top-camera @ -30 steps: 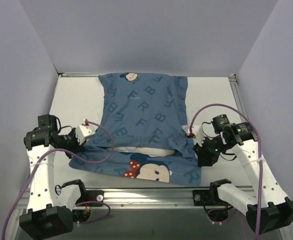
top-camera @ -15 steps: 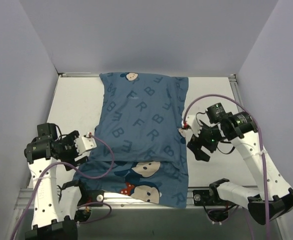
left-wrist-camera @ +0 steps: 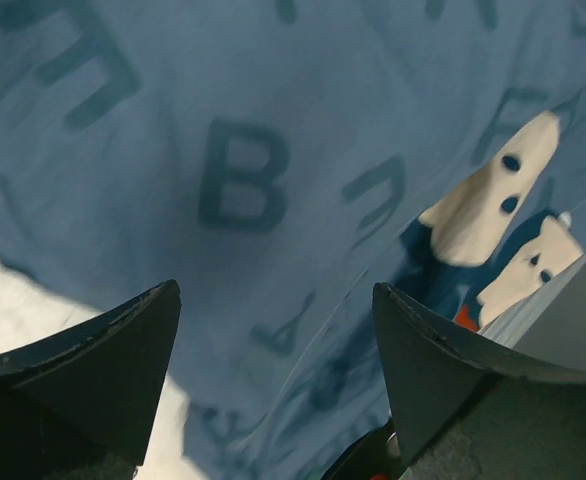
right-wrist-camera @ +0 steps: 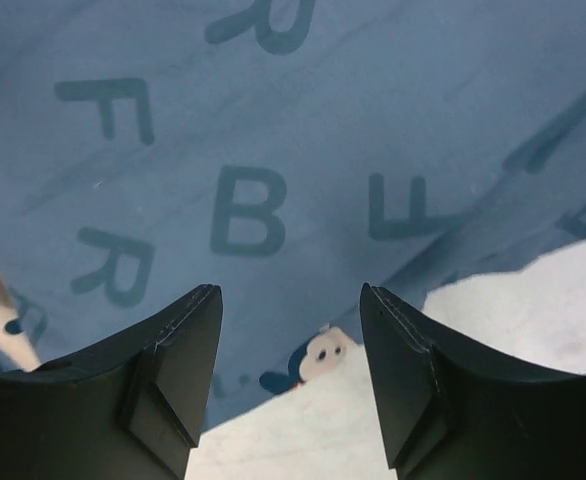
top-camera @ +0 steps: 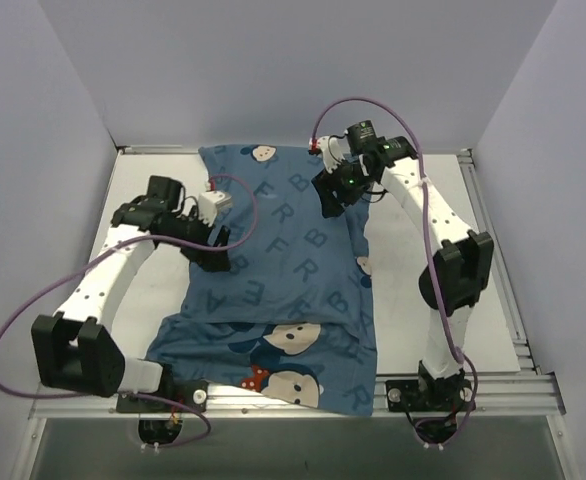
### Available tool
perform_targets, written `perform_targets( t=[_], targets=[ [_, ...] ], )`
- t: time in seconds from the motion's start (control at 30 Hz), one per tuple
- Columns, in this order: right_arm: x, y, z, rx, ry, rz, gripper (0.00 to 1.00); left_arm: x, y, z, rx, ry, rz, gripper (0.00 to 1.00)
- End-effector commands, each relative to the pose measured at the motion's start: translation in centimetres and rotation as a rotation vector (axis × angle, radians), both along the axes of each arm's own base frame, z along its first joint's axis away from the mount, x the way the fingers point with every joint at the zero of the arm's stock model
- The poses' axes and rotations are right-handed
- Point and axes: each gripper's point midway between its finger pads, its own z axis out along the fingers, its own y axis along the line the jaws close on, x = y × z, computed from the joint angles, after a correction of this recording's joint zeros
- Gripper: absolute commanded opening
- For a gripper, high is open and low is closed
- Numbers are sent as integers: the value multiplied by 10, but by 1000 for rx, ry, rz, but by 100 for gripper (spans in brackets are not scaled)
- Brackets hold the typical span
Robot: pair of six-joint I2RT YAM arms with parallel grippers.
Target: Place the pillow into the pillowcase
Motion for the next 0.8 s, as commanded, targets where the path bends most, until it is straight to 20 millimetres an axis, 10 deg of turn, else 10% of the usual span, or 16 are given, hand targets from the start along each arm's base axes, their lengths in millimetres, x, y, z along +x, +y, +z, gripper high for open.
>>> perform_targets(
  t=[0.0, 0.27, 0.47, 0.63, 0.77],
  targets=[
    [-4, 2, -45, -54, 79, 33, 57, 32, -32, -3, -71, 29, 181, 84],
    [-86, -24, -123, -143, 376, 22, 55, 54, -40, -39, -35, 134, 215, 80],
    [-163, -27, -152, -152, 532, 68, 55, 82, -54, -120, 69, 321, 208, 67],
    [-208, 10, -166, -117, 552, 168, 56, 167, -83, -132, 93, 172, 112, 67],
    [-234, 60, -159, -35, 540, 232, 59, 238, -133, -96, -14, 25, 79, 78]
  ],
)
